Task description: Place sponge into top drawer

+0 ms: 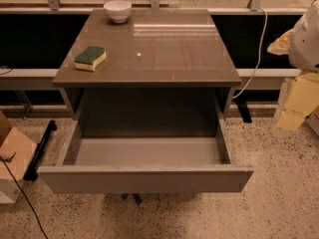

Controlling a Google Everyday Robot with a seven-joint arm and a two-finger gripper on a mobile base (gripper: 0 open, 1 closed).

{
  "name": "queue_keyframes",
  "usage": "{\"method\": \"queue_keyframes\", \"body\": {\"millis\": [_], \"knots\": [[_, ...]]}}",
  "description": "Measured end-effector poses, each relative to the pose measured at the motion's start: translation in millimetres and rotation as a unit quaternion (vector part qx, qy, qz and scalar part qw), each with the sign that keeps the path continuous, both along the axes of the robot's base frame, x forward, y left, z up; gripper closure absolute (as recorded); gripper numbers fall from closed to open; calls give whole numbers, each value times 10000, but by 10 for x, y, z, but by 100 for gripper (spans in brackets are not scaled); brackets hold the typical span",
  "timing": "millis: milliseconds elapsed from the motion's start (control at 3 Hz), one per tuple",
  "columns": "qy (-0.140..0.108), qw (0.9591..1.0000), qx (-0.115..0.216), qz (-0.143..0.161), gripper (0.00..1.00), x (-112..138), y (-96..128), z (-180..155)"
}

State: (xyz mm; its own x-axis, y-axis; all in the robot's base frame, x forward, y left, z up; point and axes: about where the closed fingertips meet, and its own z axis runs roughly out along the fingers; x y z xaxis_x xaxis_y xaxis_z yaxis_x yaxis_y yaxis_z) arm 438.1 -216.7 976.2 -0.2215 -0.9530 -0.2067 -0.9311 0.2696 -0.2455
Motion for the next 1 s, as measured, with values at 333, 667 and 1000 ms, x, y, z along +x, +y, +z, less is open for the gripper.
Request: {"method": "queue_keyframes", "body": {"millis": [333,667,1000], "knots": [[-9,10000,1,1,0,1,3,3],[-167,9996,184,137,0,101,183,-30],[-396,9972,591,243,0,268,418,-69]]}}
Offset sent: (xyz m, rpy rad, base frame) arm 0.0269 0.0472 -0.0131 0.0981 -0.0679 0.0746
